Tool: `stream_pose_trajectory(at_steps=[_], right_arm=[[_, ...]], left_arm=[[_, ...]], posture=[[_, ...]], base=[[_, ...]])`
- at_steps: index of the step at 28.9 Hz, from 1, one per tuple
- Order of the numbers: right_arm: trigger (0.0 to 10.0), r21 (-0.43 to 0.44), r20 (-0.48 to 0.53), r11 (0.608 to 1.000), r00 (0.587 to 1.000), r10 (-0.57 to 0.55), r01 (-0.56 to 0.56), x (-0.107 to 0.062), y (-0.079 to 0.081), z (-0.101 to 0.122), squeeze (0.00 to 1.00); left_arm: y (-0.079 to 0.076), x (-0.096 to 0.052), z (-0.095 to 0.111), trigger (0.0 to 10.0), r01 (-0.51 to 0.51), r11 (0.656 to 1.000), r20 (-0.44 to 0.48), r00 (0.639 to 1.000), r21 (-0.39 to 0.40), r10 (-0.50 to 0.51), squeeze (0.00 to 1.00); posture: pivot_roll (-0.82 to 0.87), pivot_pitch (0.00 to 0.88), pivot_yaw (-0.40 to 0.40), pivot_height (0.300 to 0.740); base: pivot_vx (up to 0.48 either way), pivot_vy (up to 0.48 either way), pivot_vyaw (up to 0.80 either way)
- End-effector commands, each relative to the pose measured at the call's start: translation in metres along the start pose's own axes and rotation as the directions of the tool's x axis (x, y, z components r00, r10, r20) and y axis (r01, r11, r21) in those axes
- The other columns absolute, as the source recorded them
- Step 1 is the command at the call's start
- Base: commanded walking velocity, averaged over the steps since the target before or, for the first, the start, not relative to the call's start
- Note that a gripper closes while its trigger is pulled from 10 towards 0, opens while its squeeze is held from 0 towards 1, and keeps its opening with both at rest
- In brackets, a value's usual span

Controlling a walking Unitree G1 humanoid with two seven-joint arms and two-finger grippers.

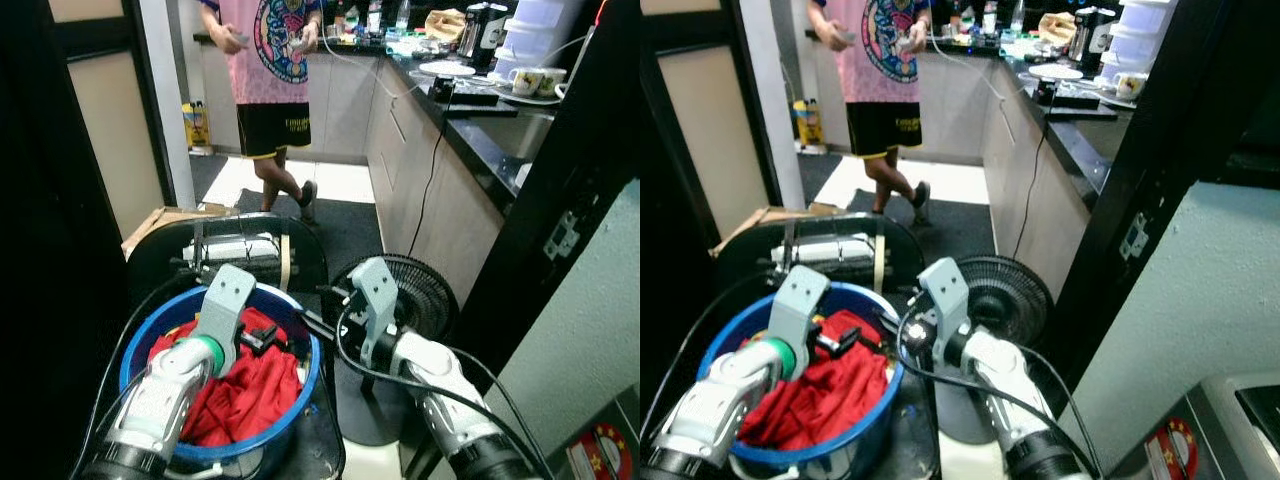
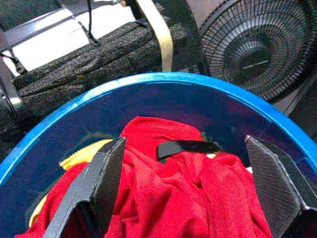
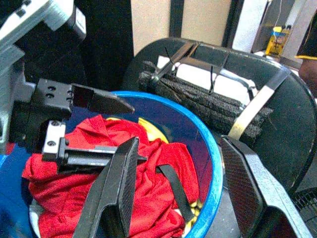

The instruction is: Clothes washing

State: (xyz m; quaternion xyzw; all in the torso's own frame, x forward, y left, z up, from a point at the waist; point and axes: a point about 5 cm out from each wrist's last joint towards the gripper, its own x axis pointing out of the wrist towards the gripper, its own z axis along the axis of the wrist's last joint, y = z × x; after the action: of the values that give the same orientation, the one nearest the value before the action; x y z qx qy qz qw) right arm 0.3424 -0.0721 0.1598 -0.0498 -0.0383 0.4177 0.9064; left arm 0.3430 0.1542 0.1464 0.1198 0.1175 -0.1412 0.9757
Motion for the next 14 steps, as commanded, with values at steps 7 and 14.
stream_pose_trajectory(at_steps=[7,14], right_arm=[[10.0,-0.008,-0.018,0.998,0.998,0.063,-0.063,0.009,0.011,-0.006,0.0],[10.0,-0.005,-0.016,0.996,0.996,0.086,-0.086,0.011,0.015,-0.007,0.0]], left_arm=[[-0.022,0.012,-0.029,10.0,0.107,0.994,-0.184,0.978,0.02,-0.101,0.0],[-0.033,0.017,-0.055,10.0,0.14,0.99,-0.304,0.945,0.028,-0.125,0.0]], posture=[[-0.01,0.0,-0.031,0.74],[-0.01,0.0,-0.029,0.74]], base=[[0.0,0.0,0.0],[0.0,0.0,0.0]])
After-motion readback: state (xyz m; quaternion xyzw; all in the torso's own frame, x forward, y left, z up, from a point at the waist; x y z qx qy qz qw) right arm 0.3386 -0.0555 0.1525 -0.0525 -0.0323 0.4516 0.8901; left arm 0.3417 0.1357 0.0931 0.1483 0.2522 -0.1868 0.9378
